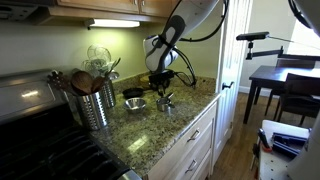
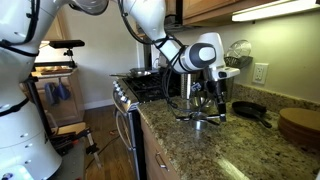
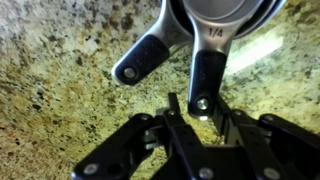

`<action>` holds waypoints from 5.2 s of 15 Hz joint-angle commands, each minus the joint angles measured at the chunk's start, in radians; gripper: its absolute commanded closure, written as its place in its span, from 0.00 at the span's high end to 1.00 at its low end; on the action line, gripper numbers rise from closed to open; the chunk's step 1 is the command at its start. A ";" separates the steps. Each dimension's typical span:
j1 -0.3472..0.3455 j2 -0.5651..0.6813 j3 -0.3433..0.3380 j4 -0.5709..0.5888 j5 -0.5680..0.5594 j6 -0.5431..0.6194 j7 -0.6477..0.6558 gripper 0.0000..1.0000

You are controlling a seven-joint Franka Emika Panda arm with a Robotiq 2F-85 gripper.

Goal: Separate the measuring cups

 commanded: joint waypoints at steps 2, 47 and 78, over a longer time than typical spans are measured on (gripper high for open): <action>0.029 -0.004 -0.029 0.008 0.005 -0.044 0.019 0.10; 0.034 -0.078 0.129 0.068 0.120 -0.263 -0.209 0.12; 0.070 -0.091 -0.005 -0.042 0.089 -0.231 0.099 1.00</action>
